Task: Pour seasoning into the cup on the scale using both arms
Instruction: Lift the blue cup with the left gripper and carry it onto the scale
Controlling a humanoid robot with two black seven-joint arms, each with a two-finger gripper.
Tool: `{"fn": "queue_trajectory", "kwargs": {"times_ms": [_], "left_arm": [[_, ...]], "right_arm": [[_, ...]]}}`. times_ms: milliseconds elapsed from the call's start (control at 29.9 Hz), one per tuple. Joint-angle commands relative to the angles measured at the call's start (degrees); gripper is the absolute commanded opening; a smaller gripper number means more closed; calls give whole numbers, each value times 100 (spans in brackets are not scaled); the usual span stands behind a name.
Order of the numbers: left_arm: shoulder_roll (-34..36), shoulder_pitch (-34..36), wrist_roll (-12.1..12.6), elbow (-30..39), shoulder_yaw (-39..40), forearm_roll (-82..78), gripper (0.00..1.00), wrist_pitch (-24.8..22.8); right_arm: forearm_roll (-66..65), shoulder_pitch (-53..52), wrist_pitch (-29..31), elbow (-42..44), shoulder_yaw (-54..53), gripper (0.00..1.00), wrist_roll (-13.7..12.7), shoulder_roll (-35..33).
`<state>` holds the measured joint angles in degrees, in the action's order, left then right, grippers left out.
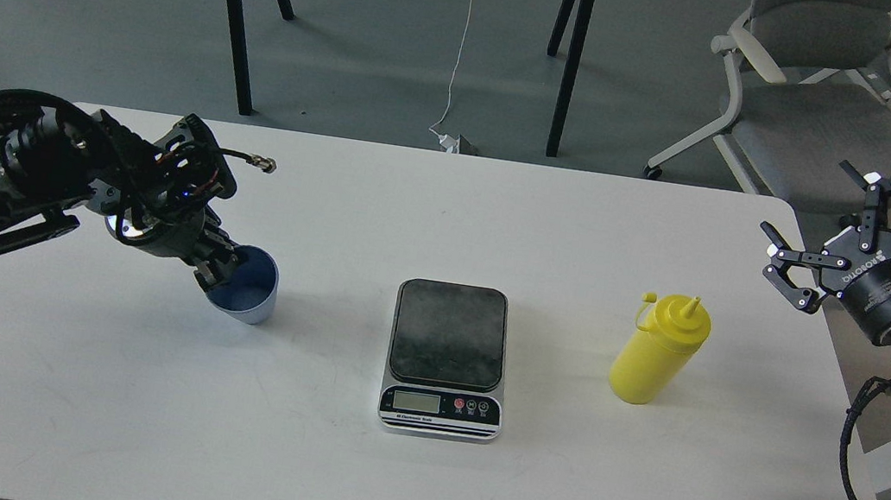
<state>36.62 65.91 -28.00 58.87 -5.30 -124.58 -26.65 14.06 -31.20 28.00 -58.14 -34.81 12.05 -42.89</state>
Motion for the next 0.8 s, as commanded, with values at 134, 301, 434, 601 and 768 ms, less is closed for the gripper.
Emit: {"fn": "queue_trajectory", "kwargs": {"times_ms": [134, 301, 434, 601, 768], "left_arm": [[-15, 282, 0, 2, -6, 56, 0, -135], [-15, 465, 0, 255, 12, 214, 0, -135], [-85, 861, 0, 748, 21, 873, 0, -135], [-611, 1187, 0, 907, 38, 1076, 0, -135], [-1060, 1363, 0, 898, 21, 1076, 0, -135]], "right_arm": [[0, 0, 0, -5, 0, 100, 0, 17], [0, 0, 0, -5, 0, 100, 0, 17], [-8, 0, 0, 13, 18, 100, -9, 17], [-8, 0, 0, 22, 44, 100, -9, 17], [-8, 0, 0, 22, 44, 100, -9, 53]]}}
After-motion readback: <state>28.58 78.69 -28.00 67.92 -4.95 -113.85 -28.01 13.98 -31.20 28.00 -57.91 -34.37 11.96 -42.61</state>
